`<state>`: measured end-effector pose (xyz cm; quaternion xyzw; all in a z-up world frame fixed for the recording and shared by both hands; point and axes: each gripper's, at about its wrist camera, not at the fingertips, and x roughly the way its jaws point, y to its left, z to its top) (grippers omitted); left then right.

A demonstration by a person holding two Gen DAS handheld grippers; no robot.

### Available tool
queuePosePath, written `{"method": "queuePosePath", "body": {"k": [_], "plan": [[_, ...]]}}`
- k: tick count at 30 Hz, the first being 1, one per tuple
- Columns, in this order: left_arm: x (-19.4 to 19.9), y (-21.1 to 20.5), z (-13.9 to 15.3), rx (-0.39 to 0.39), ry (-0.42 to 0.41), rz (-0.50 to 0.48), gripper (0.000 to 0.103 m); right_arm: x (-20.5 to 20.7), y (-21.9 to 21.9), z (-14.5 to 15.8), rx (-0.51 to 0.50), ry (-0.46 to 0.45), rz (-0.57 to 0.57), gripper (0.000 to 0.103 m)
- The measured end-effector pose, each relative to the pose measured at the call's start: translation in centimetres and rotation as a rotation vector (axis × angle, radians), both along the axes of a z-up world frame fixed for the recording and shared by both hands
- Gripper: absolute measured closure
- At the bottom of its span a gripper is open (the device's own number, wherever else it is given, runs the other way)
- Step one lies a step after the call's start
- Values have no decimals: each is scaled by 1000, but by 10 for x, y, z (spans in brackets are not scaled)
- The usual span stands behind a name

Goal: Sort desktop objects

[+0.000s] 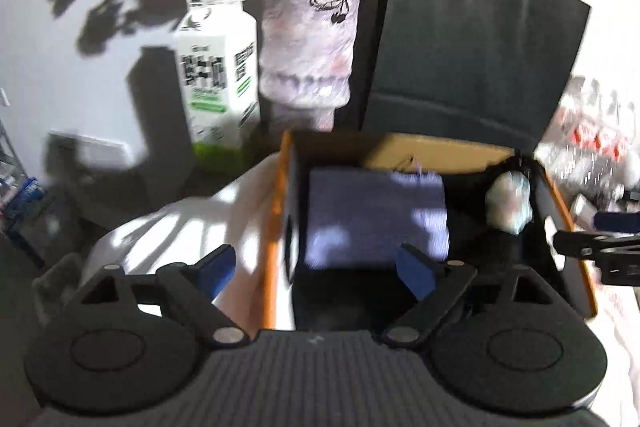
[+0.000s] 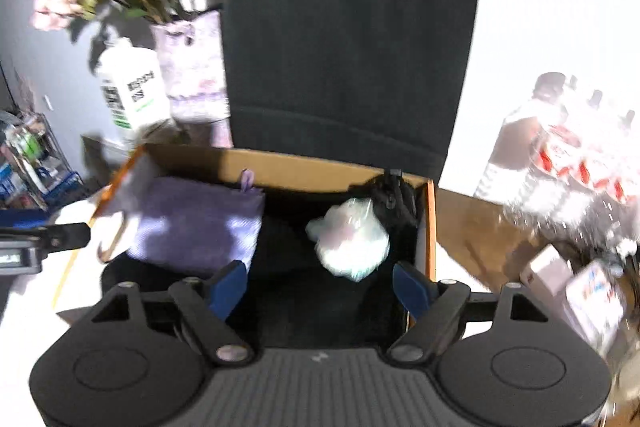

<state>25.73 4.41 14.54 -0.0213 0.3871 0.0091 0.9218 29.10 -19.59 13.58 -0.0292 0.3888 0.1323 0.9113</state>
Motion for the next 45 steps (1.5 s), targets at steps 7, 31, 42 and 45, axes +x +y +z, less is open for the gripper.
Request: {"method": "queuePosePath", "body": {"k": [7,31,42,45], "plan": [[-110,-2,-12,33,-123,-78,0,-114,-14,-11,26,-113,67,19],[-343,-20,-117,-71,-238,-158,4,-385,2,-138,58,-274,-36,14],[-270,-6,-119,-194,-151,-99,54,-353,-15,-114,158,-306,-95,37],[-255,-7,-123,-202,-128,-104,85,-332,-6,-106,191,-309,-57,44]]}}
